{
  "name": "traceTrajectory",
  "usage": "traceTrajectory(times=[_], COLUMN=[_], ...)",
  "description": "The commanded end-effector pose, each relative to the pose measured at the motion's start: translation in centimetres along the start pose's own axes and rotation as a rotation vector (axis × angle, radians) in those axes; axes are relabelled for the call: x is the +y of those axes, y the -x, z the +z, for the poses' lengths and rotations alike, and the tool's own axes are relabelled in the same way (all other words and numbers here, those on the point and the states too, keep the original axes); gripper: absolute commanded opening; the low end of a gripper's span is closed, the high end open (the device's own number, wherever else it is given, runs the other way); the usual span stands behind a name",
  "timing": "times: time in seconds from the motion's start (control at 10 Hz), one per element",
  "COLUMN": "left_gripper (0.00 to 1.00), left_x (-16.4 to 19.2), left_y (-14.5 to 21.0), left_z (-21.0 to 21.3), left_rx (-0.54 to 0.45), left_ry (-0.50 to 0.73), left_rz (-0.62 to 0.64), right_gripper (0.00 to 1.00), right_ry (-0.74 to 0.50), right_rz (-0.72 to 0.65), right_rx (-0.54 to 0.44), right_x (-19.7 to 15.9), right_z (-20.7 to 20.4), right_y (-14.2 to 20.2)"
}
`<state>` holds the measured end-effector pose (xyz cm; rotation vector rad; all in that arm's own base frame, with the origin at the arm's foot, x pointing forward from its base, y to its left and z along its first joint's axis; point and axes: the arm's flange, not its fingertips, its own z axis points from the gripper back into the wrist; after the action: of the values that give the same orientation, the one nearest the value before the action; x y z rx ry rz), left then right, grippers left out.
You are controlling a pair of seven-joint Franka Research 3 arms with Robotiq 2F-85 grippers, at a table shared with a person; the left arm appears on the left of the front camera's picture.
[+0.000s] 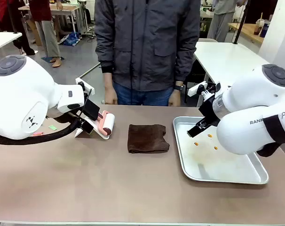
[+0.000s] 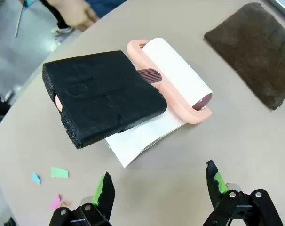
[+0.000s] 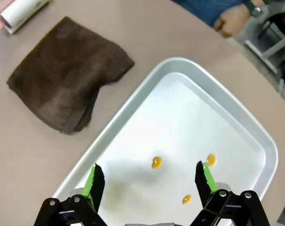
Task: Clean the surface of the table.
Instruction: Hold the Lint Roller with your left hand and the towel with your right hand.
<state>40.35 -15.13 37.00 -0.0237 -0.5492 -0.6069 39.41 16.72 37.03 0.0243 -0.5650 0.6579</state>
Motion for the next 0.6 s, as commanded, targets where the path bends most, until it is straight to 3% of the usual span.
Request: traceTrajectory(times=[0.0, 0.5], left_gripper=[1.0, 1.0], left_x=[0.0, 0.0], left_y=[0.0, 0.0], left_z=[0.01, 0.01], left_rx=[0.0, 0.0], left_ry=[0.0, 0.0], left_rz=[0.0, 0.0], right_gripper=[1.0, 1.0], right_ry=[0.0, 0.0], right_rz=[0.0, 0.0], right_rx=[0.0, 0.0], right_x=[0.0, 0.0], right_z=[0.01, 0.01], right_y=[-0.01, -0.01])
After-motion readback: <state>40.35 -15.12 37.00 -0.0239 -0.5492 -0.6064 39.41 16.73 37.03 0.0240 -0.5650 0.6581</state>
